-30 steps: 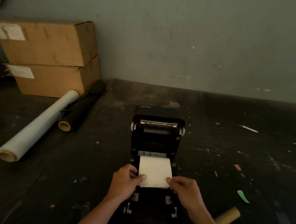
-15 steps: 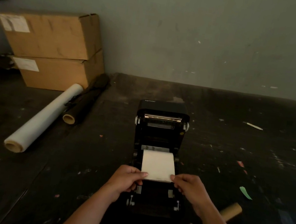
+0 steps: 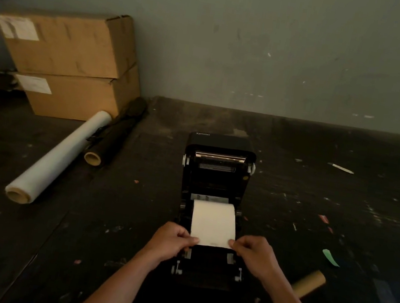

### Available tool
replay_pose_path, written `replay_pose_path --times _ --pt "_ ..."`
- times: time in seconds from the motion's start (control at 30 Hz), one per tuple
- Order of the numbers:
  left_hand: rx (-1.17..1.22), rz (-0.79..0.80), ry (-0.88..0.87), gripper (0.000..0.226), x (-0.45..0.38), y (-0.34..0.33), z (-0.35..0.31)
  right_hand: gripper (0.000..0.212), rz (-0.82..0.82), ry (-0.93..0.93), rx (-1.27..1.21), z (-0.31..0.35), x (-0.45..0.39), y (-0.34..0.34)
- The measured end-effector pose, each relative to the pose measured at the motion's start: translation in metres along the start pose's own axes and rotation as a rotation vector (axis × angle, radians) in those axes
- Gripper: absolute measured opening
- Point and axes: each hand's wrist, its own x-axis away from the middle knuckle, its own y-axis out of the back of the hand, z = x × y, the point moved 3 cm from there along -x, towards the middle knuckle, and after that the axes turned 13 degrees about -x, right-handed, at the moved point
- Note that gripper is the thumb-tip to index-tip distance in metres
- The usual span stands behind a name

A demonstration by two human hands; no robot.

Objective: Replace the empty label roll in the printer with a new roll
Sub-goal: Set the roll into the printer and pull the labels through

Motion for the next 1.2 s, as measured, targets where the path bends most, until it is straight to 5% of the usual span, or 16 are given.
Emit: replay_pose_path --times 0.37,1.2 --pt "-0.275 -0.158 -0.099 0.015 -0.014 -0.002 0.003 0.014 0.002 0.000 0.178 0.000 -0.013 -0.005" --pt "-0.422 0.052 -0.112 0.028 -0.020 0.005 -0.002 0.012 0.074 0.083 0.417 -0.007 -0.025 -0.005"
